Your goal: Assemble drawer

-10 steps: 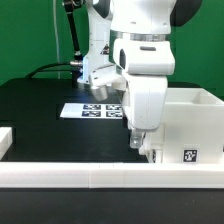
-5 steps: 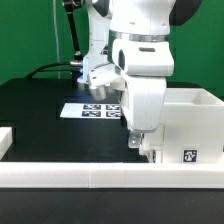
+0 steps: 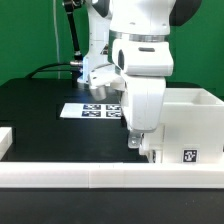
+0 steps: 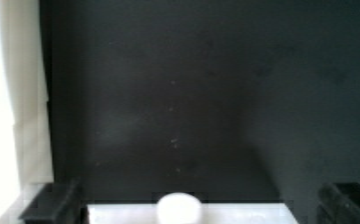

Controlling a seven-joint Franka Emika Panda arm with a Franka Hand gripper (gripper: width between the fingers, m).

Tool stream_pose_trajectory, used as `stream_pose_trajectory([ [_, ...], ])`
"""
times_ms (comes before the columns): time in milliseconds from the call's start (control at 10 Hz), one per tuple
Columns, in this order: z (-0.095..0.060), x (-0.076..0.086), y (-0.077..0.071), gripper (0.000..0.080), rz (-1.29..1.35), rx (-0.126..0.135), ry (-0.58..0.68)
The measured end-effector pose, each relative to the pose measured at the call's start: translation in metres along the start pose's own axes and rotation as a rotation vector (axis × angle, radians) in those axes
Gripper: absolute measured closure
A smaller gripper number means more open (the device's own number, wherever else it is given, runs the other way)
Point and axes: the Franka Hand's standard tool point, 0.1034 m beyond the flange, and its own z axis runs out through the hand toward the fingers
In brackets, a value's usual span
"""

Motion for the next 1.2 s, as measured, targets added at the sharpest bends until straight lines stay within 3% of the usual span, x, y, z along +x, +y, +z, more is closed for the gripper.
stream_pose_trajectory([
  [500,-0.005,0.002,0.003,0.0150,-0.050,-0.009,-0.007],
  [700,-0.006,0.004,0.003,0.0150,-0.022,0.007,-0.014],
  [1200,-0.009,0.006,0.004,0.0150,0.035,0.007,-0.033],
])
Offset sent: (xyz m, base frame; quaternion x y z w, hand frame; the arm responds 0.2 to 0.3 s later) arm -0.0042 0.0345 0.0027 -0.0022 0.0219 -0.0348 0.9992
